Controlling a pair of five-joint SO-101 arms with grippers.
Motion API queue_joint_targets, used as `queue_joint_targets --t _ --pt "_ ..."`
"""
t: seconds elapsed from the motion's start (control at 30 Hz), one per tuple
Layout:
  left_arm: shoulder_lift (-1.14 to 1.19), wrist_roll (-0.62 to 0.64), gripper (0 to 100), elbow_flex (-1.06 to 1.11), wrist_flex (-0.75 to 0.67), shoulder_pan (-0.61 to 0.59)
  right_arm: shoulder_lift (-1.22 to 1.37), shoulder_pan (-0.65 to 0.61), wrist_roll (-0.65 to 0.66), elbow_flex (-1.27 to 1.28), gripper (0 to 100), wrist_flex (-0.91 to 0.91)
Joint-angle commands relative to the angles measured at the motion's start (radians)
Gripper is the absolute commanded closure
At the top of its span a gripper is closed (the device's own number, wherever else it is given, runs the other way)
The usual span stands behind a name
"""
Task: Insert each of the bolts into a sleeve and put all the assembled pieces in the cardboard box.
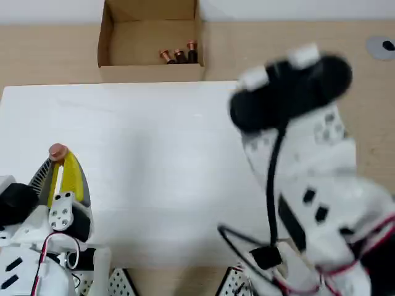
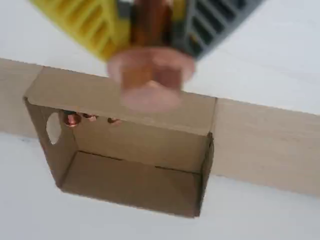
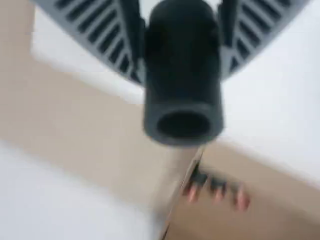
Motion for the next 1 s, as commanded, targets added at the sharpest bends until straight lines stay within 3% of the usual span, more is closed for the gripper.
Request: queue_joint_targets --t 0.0,0.17,0.4,0.5,0.8,0.97 --pt "0.001 0.0 100 -0.031 0.003 0.014 -0.24 0.013 -0.107 0.427 98.8 -0.078" --pt "0.001 0.014 100 0.063 -0.014 0.015 -0.558 0.022 -0.144 0.998 98.8 -0.479" --pt "0.001 0.008 100 0.192 -0.104 0.015 -0.94 0.015 -0.147 1.811 98.8 -1.246" --pt "0.001 0.008 100 0.219 -0.143 0.011 -1.101 -0.054 -0.141 2.055 98.8 -1.493" --pt "0.001 0.025 100 0.341 -0.37 0.018 -1.184 -0.381 -0.146 2.109 98.8 -1.49" --pt "0.002 0.071 100 0.341 -0.528 0.11 -1.182 -0.522 -0.152 2.109 98.8 -1.41"
